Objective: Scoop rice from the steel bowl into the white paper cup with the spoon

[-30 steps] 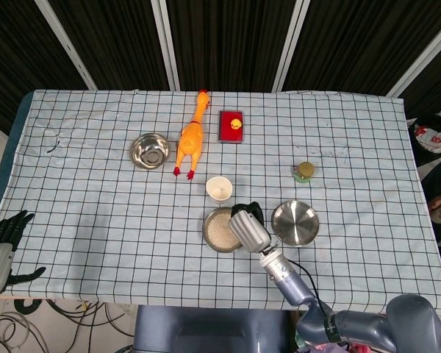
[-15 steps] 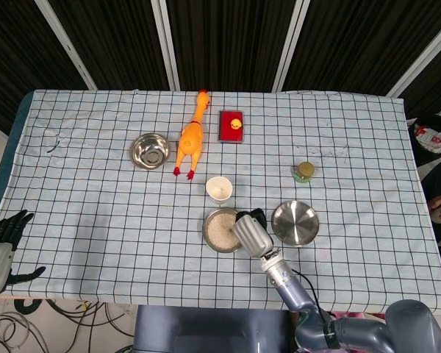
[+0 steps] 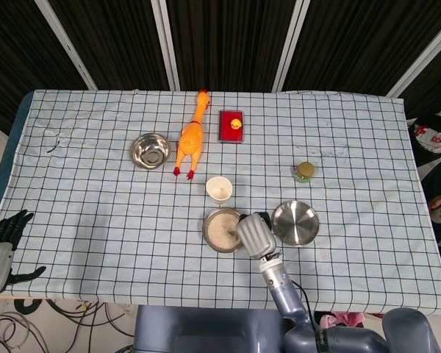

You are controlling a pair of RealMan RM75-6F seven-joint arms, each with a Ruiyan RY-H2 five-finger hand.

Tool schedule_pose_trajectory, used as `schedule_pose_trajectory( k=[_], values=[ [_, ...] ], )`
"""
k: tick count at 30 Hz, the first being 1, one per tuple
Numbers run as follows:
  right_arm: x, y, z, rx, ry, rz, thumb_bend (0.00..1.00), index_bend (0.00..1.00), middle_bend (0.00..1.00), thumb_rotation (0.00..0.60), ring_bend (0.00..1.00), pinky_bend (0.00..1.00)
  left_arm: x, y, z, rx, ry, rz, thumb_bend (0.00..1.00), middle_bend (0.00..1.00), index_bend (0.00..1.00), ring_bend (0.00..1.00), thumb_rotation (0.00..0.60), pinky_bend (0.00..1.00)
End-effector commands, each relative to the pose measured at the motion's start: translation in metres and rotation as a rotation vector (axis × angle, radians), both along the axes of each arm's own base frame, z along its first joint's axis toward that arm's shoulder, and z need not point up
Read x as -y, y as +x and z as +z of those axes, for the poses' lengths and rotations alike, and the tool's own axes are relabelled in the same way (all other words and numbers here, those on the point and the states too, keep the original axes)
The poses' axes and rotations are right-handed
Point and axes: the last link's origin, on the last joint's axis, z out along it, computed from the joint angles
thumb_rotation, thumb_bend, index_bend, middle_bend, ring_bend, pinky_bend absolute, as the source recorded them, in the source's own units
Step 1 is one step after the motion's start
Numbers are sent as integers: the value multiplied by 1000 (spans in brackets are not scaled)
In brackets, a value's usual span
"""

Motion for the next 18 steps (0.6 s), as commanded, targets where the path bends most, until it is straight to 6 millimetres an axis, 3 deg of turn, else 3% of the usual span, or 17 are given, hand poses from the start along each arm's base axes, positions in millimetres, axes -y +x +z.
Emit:
schedule_pose_trajectory(
  k=[1,18],
  values=[
    [0,1,1,32,0,-23,402,585,1000,600,1000,1000,0,0,0,2,-1,1,7,0,0,0,600,0],
    [3,7,9,162,12,-161,410,600,1000,600,1000,1000,0,0,-1,12,-5,6,8,0,0,0,600,0]
  ],
)
